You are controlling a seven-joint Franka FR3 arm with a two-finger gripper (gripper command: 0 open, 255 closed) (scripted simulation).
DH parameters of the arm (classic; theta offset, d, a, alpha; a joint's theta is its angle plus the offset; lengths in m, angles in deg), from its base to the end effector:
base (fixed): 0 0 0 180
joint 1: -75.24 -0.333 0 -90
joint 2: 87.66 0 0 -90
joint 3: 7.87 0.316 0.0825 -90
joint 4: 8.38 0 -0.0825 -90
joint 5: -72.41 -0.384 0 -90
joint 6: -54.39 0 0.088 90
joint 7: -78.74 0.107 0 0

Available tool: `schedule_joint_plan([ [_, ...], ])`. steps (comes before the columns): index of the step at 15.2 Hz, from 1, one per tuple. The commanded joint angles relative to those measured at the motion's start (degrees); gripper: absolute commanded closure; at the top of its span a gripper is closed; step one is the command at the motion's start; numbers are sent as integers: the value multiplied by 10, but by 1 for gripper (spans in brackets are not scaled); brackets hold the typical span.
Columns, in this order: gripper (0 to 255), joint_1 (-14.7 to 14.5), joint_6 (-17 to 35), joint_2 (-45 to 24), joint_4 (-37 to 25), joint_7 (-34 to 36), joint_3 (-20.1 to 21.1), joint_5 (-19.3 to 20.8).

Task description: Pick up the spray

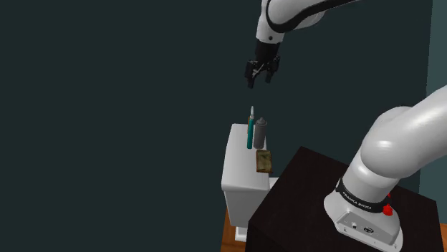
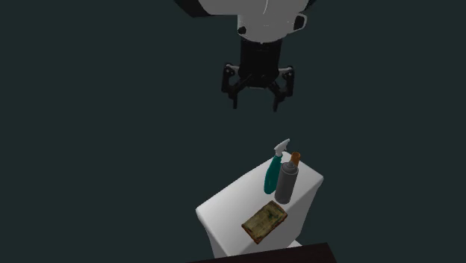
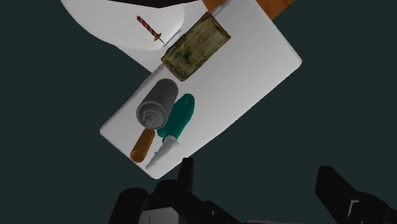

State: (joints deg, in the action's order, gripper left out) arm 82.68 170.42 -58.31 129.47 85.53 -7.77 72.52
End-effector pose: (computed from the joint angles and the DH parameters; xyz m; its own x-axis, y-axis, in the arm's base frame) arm 0.4053 -0.0523 0.5107 0.9614 -0.2423 0.1304 -0.2427 -0.9700 -0.0128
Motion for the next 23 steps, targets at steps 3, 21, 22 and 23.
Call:
schedule_joint_plan([
  [3,0,21,65,-70,7,56,9,15],
  [21,0,82,250,-356,-43,263,-3,104],
  [22,0,82,258,-362,-41,265,-3,105],
  [23,0,82,265,-368,-40,266,-4,107],
])
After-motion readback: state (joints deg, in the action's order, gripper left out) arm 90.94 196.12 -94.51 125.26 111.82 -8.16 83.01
